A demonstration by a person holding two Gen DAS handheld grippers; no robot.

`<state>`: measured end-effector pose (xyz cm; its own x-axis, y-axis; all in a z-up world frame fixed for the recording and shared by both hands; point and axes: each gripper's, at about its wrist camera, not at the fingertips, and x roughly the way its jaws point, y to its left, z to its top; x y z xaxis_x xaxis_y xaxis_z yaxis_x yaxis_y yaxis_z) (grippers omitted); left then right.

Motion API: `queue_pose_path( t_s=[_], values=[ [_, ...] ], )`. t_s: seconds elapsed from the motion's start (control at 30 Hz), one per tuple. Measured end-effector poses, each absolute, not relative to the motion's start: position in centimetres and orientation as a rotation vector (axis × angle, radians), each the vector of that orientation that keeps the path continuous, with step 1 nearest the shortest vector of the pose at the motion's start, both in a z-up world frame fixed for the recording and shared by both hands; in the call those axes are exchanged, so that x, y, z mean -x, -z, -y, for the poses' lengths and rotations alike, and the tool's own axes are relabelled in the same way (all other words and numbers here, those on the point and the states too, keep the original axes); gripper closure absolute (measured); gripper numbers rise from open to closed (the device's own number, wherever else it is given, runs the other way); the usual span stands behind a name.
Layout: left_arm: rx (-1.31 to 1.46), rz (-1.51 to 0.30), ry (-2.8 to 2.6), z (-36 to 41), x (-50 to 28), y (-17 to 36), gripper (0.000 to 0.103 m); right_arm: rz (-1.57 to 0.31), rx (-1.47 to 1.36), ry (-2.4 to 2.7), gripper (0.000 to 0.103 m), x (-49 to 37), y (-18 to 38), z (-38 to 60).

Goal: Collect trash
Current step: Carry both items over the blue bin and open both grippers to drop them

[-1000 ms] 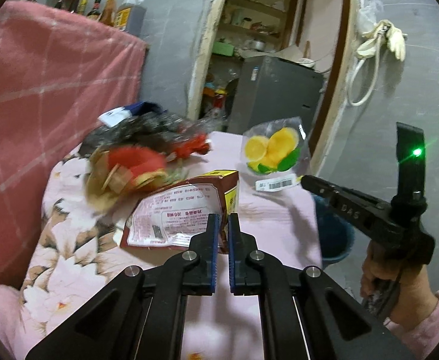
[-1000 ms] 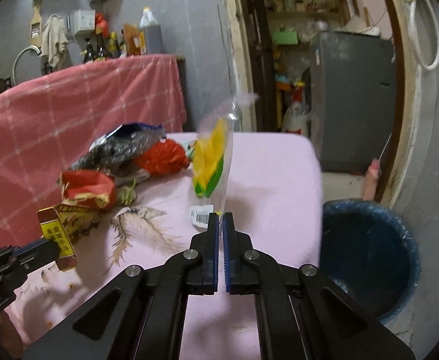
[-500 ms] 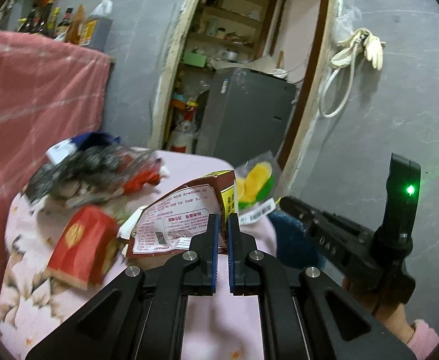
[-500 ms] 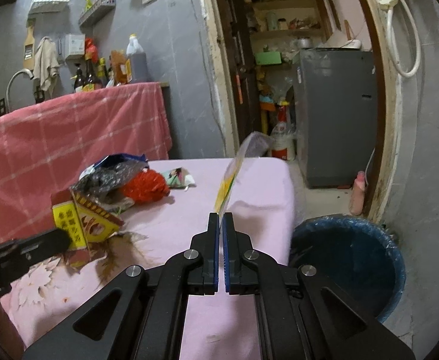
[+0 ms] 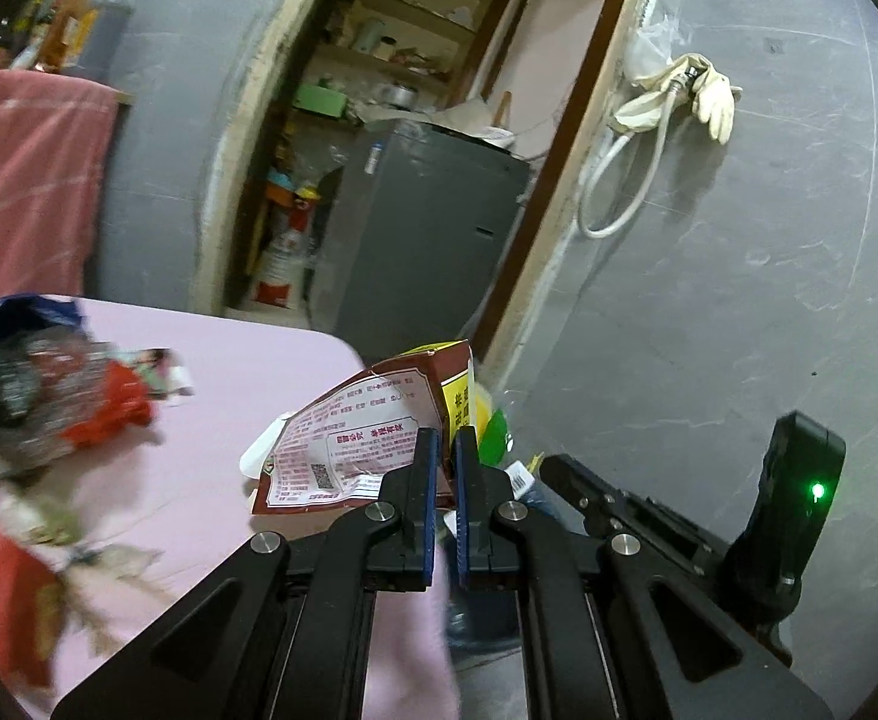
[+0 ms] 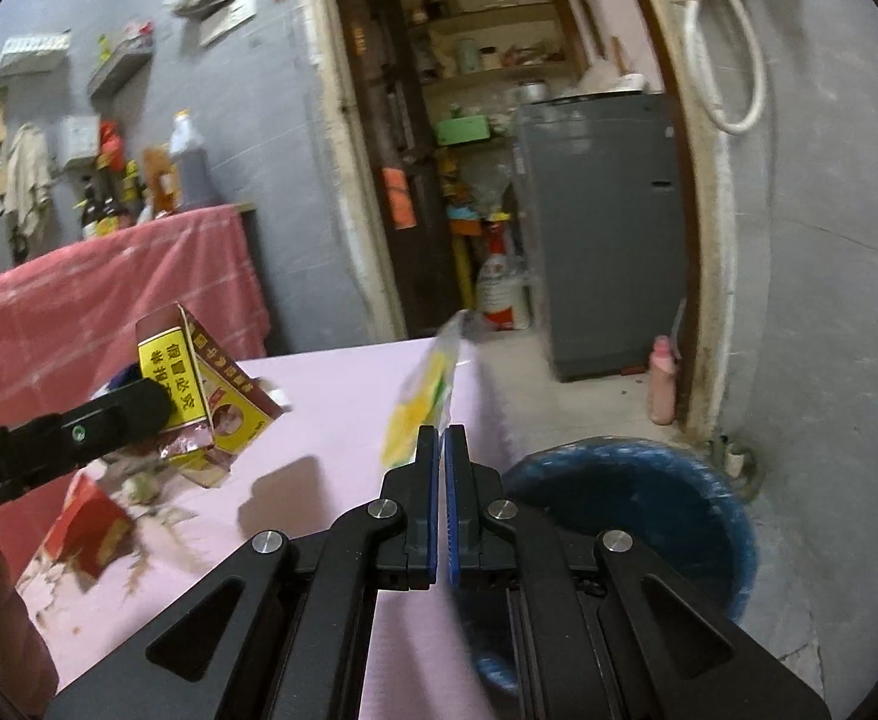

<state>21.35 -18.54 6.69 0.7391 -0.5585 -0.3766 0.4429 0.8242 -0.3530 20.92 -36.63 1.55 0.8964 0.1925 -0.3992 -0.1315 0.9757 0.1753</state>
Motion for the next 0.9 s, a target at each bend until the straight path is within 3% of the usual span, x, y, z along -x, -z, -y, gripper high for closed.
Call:
queue_pose_path(
  t_s=[0.63,0.9],
  values=[
    [0.197,-0.653,0.676,29.7,-28.2,-2.3,0.099,-0.547,-0.292,-0.018,0.102,-22.2,3.7,47.1],
    [0.181,-0.771,0.692,31.1,-29.5,0.7,0.098,-0.499,-0.298,0.042,0.098,-20.9,2.4,48.3]
  ],
)
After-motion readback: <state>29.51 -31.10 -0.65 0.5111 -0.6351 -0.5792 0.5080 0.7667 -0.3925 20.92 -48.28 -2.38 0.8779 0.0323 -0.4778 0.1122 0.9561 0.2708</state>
